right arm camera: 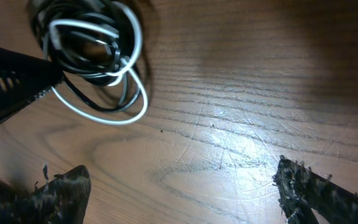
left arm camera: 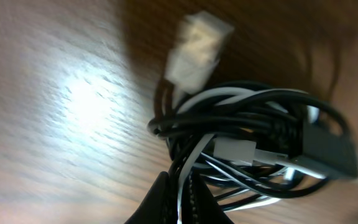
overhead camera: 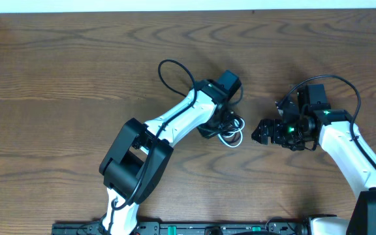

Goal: Untangle cables

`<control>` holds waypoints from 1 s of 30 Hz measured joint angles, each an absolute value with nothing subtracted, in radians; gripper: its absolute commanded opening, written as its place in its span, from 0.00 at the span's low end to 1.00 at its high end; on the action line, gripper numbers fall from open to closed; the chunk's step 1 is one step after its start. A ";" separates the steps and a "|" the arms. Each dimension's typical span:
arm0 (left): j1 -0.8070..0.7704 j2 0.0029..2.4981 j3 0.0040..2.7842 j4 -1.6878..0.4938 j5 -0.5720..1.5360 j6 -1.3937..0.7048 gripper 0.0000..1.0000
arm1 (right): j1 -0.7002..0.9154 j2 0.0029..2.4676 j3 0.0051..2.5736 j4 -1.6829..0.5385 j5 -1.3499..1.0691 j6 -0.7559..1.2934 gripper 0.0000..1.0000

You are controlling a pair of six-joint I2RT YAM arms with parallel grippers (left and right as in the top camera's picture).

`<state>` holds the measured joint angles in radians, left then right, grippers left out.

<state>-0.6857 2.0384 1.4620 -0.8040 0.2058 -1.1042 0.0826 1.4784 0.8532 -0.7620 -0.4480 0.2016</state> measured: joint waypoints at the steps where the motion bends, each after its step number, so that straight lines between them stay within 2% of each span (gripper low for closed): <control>1: -0.686 2.038 1.455 -0.805 0.196 -1.065 0.07 | 0.083 1.478 0.853 -0.762 -0.448 0.202 0.95; 10: -0.686 2.038 1.446 -0.805 0.154 -0.604 0.08 | 0.083 1.478 0.853 -0.761 -0.448 0.202 0.97; 11: -0.686 2.038 1.446 -0.805 0.153 -0.549 0.13 | 0.083 1.478 0.853 -0.760 -0.448 0.202 0.98; 13: -0.686 2.038 1.446 -0.805 0.152 -0.496 0.34 | 0.083 1.478 0.853 -0.756 -0.448 0.202 0.98; 15: -0.686 2.038 1.446 -0.804 0.151 -0.458 0.37 | 0.083 1.478 0.853 -0.750 -0.448 0.202 0.98; 22: -0.685 2.038 1.446 -0.779 0.151 -0.420 0.38 | 0.083 1.478 0.853 -0.732 -0.448 0.202 0.98; 28: -0.685 2.038 1.441 -0.733 0.149 -0.458 0.33 | 0.083 1.478 0.853 -0.732 -0.448 0.202 0.98; 30: -0.686 2.038 1.424 -0.723 0.131 -0.495 0.22 | 0.083 1.478 0.853 -0.732 -0.448 0.202 0.98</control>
<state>-0.6857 2.0384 1.4239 -0.7231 0.1314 -0.4950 0.0826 1.4784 0.8532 -0.7322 -0.4480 0.2020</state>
